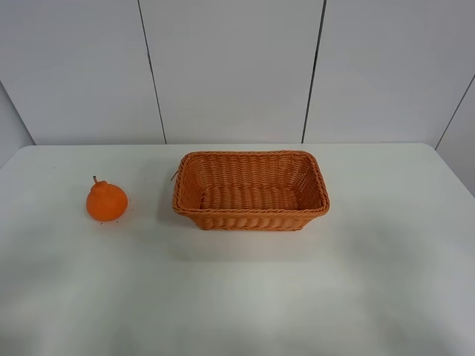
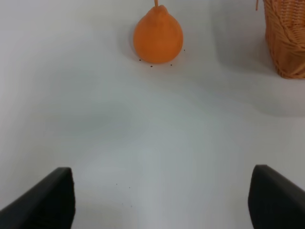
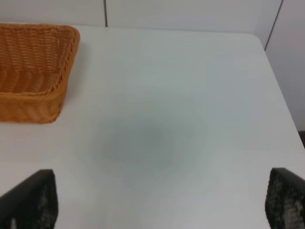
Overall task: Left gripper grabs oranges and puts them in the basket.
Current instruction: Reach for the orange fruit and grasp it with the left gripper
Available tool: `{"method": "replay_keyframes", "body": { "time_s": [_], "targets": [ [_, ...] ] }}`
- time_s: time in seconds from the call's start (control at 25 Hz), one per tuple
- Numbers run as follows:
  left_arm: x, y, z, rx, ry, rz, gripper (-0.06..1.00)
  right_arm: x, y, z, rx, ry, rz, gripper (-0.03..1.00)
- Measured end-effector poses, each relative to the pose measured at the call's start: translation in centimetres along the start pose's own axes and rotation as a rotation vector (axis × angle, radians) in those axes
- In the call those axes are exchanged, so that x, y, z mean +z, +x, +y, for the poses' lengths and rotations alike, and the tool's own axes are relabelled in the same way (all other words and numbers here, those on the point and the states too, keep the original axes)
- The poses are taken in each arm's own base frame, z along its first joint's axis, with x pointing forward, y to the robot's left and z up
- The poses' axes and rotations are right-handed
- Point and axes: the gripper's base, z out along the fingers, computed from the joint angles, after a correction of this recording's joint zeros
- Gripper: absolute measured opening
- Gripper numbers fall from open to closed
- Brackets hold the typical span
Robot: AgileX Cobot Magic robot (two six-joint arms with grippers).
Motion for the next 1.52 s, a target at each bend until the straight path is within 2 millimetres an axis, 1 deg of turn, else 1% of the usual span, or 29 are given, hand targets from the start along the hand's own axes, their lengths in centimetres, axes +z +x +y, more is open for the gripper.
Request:
{"method": "replay_keyframes", "body": {
  "time_s": [0.56, 0.68, 0.8, 0.96, 1.0, 1.08, 1.2, 1.24, 1.36, 1.48, 1.52],
  "targets": [
    [0.0, 0.0, 0.0, 0.000, 0.000, -0.001, 0.85, 0.0, 0.0, 0.0, 0.000, 0.000, 0.000, 0.69],
    [-0.2, -0.3, 0.0, 0.000, 0.000, -0.015, 0.85, 0.0, 0.0, 0.0, 0.000, 0.000, 0.000, 0.69],
    [-0.2, -1.7, -0.1, -0.004, 0.010, 0.018, 0.85, 0.0, 0.0, 0.0, 0.000, 0.000, 0.000, 0.69],
    [0.8, -5.2, -0.3, -0.009, 0.022, 0.136, 0.85, 0.0, 0.0, 0.0, 0.000, 0.000, 0.000, 0.69],
    [1.5, -6.4, -0.4, -0.008, 0.021, 0.182, 0.85, 0.0, 0.0, 0.0, 0.000, 0.000, 0.000, 0.69],
    [2.9, -8.2, -0.4, -0.006, 0.020, 0.241, 0.85, 0.0, 0.0, 0.0, 0.000, 0.000, 0.000, 0.69],
    [6.0, -11.0, -0.6, 0.001, 0.018, 0.349, 0.85, 0.0, 0.0, 0.0, 0.000, 0.000, 0.000, 0.69],
    [7.4, -12.2, -0.6, 0.002, 0.018, 0.394, 0.85, 0.0, 0.0, 0.0, 0.000, 0.000, 0.000, 0.69],
    [11.3, -14.8, -0.8, 0.004, 0.016, 0.493, 0.85, 0.0, 0.0, 0.0, 0.000, 0.000, 0.000, 0.69],
    [15.3, -17.2, -0.9, 0.009, 0.015, 0.566, 0.85, 0.0, 0.0, 0.0, 0.000, 0.000, 0.000, 0.69],
    [17.0, -17.9, -1.0, 0.012, 0.015, 0.598, 0.85, 0.0, 0.0, 0.0, 0.000, 0.000, 0.000, 0.69]
  ]
}}
